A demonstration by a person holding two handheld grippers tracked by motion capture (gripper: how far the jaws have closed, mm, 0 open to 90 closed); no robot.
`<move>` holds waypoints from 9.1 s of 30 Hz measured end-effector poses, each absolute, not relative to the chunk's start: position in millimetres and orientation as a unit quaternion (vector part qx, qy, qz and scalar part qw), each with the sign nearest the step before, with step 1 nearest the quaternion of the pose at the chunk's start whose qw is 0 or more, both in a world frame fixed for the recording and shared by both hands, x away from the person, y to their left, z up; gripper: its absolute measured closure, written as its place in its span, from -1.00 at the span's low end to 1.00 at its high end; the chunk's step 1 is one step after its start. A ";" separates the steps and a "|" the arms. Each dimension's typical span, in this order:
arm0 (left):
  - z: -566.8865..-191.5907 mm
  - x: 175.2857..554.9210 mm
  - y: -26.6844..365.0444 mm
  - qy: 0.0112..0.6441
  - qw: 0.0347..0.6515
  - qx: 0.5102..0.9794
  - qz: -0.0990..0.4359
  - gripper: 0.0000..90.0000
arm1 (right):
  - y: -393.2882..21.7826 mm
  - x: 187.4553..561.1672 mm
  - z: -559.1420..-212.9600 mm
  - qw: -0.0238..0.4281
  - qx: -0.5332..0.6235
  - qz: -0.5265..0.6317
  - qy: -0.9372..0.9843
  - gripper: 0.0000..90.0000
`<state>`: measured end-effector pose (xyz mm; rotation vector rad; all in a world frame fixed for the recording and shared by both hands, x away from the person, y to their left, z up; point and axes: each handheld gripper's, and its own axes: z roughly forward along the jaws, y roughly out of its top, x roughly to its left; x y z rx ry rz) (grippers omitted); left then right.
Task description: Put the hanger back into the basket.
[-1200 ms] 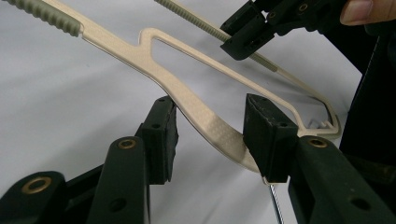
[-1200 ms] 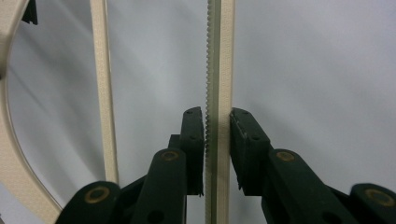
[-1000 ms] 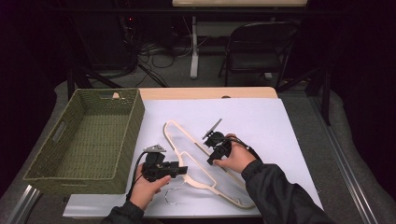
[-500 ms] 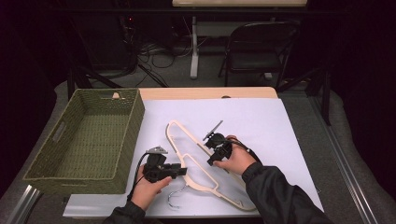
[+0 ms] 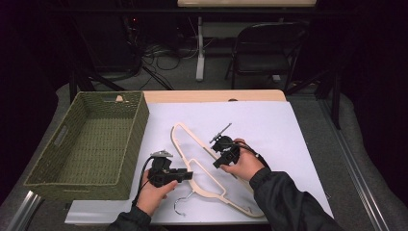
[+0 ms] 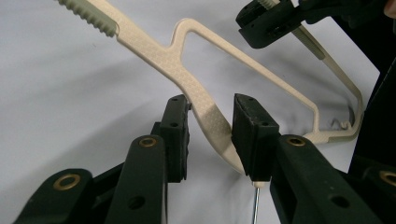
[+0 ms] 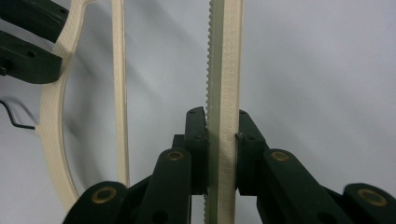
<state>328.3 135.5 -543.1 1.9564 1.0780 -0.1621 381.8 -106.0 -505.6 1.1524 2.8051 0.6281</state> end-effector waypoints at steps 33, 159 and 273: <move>-521.7 341.4 138.2 0.463 0.448 0.762 -0.068 0.59 | -116.1 334.3 -454.8 0.053 0.274 0.305 0.910 0.48; -495.9 328.3 123.3 0.153 0.290 0.944 -0.016 0.73 | -113.5 332.0 -439.5 0.019 0.040 0.264 0.964 0.91; -430.7 340.5 442.1 0.482 0.333 0.776 0.234 0.05 | -241.8 346.1 -434.0 0.110 0.252 0.354 0.894 0.02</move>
